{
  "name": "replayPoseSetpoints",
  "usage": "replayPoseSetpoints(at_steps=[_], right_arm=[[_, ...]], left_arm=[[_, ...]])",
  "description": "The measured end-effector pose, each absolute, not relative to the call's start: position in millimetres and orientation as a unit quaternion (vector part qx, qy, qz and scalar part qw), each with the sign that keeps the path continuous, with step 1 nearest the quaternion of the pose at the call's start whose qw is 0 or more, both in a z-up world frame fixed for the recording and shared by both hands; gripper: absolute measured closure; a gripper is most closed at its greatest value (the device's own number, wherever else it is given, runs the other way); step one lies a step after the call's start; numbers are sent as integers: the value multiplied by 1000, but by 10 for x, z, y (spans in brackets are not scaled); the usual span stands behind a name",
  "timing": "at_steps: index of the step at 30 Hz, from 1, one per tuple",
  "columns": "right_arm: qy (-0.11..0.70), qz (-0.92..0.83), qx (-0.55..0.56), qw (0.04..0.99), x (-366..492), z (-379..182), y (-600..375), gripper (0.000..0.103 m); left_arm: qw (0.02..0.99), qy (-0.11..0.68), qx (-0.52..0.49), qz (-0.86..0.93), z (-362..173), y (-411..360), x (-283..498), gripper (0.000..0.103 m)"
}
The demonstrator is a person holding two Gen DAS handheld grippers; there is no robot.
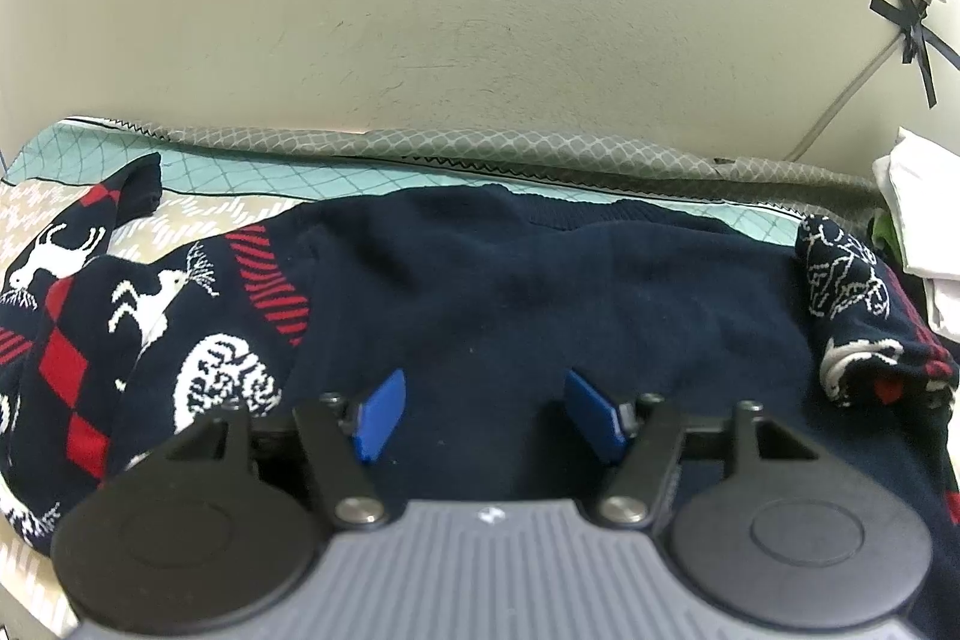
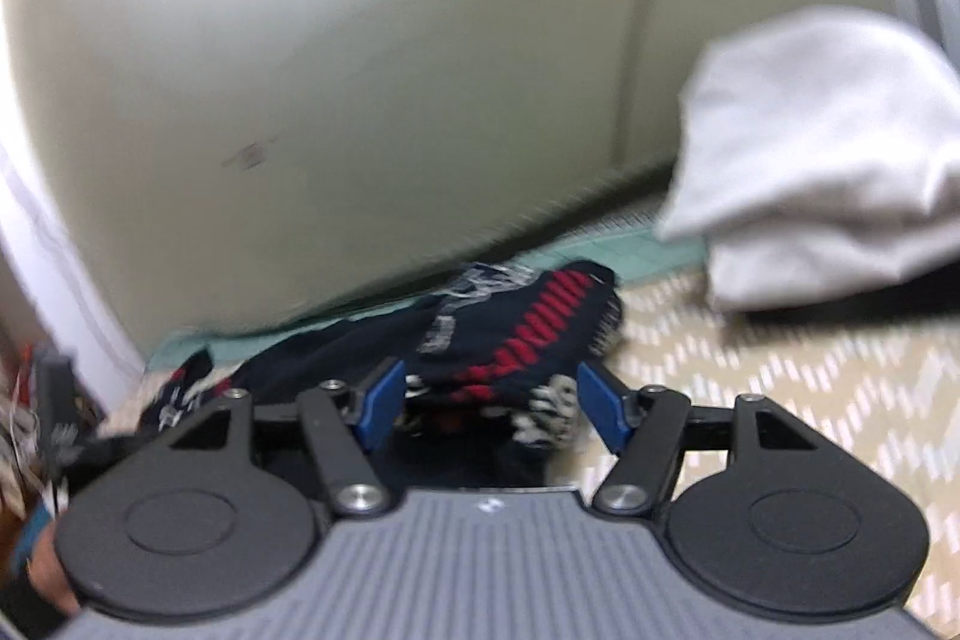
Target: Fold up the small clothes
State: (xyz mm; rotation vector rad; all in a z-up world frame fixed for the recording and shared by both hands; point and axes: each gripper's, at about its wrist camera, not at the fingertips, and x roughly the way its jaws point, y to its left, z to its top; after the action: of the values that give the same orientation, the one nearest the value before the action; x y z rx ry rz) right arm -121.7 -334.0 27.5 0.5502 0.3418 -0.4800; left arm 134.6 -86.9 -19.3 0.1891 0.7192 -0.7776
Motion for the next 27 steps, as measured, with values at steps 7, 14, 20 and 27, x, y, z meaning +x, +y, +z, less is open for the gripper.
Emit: replayPoseSetpoints(at_steps=[7,14,20,27], right_arm=[[188,-221,369,883,-934,50,-3776,88],[151,-303,231,912,-1055,581,-3517,102],[85,-455,14,886,-1571,1168,-3258,102],[92,-542,-15,835,-2223,1141,-3316,29]], left_arm=[[857,342,91,-373,-199,-872,1356,40],[858,340,96,-373,-208,-876,1353,40],[858,339,98,-373,-214,-883,1347,40],[858,337,99,-374,-220,-885,1340,38]])
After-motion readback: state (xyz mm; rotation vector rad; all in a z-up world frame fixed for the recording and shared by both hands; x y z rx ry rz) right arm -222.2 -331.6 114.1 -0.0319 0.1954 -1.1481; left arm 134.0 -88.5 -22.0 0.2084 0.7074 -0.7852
